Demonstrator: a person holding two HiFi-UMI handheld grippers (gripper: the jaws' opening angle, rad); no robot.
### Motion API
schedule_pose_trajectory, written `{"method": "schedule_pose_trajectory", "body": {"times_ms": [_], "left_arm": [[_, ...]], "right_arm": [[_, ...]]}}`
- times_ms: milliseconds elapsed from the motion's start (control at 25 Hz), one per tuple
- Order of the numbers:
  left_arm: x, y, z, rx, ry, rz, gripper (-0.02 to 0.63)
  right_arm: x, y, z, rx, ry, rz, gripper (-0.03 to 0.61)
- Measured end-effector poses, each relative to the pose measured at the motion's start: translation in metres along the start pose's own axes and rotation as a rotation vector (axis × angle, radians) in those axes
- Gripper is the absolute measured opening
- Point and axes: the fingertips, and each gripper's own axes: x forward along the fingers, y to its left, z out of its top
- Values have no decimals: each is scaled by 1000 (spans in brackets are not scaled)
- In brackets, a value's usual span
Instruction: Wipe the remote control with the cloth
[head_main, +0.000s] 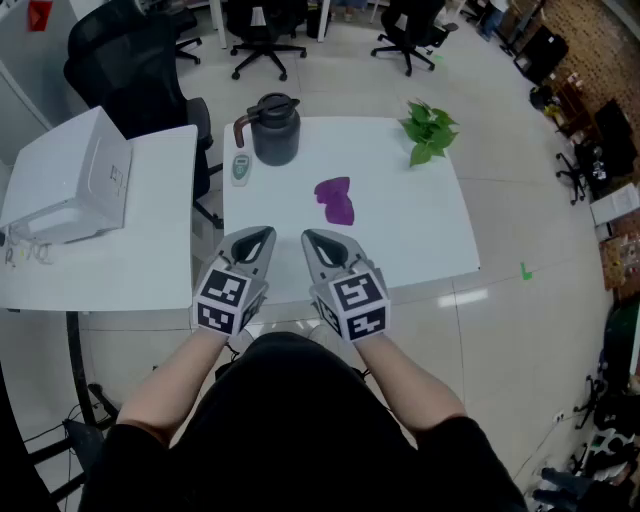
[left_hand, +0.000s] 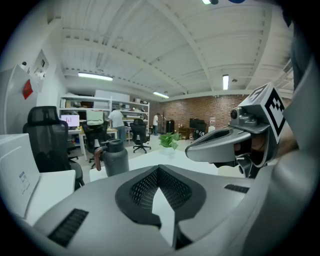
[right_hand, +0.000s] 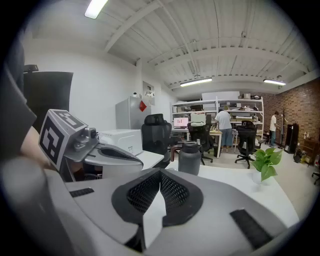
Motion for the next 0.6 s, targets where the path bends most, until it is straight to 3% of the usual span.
{"method": "schedule_pose_trajectory", "body": {"times_ms": [240, 400, 600], "left_arm": [[16, 18, -9, -86, -1, 106, 3], [28, 45, -23, -124, 26, 231, 3], [50, 97, -48, -178, 86, 346, 131]], "right_arm": [[-4, -10, -14, -21, 24, 46, 15], [-6, -16, -23, -44, 46, 100, 15], [5, -22, -35, -31, 83, 140, 15]]}}
